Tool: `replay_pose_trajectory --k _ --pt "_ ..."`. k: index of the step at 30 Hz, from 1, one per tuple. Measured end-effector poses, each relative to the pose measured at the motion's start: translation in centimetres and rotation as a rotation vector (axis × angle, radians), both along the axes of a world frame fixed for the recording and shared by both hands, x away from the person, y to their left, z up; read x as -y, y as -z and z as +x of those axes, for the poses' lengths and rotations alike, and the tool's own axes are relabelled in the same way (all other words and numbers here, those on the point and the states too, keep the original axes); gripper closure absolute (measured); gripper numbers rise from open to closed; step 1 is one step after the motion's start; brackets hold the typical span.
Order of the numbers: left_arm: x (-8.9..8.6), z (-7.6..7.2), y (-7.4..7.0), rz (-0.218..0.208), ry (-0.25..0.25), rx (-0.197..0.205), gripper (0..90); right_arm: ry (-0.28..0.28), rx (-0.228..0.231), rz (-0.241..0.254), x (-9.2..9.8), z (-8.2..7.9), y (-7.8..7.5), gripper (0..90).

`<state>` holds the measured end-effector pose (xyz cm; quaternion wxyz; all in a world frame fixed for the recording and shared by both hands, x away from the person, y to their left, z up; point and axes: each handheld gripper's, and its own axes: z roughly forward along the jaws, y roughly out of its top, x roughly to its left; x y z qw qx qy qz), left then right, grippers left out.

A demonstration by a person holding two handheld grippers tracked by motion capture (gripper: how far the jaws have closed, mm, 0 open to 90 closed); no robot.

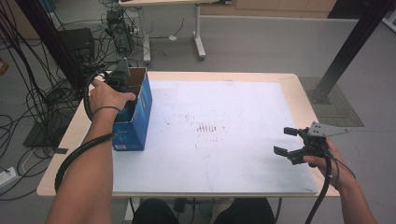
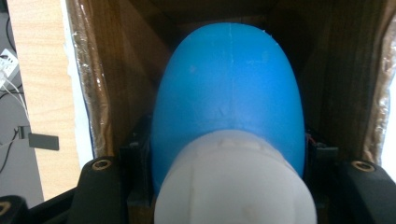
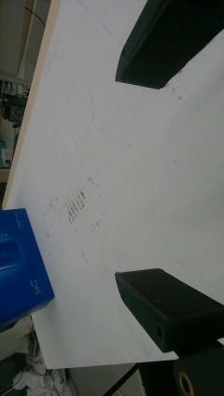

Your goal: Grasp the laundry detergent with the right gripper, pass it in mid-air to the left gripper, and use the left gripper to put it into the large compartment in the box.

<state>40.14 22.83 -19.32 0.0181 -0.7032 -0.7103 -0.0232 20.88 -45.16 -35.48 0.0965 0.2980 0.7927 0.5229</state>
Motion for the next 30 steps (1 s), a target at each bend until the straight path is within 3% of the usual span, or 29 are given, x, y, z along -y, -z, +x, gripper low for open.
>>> replay_pose_trajectory --k 30 --pt "-0.31 -0.18 0.07 -0.008 -0.010 0.004 37.8 -0.004 0.001 0.001 -0.05 0.09 0.02 4.9"
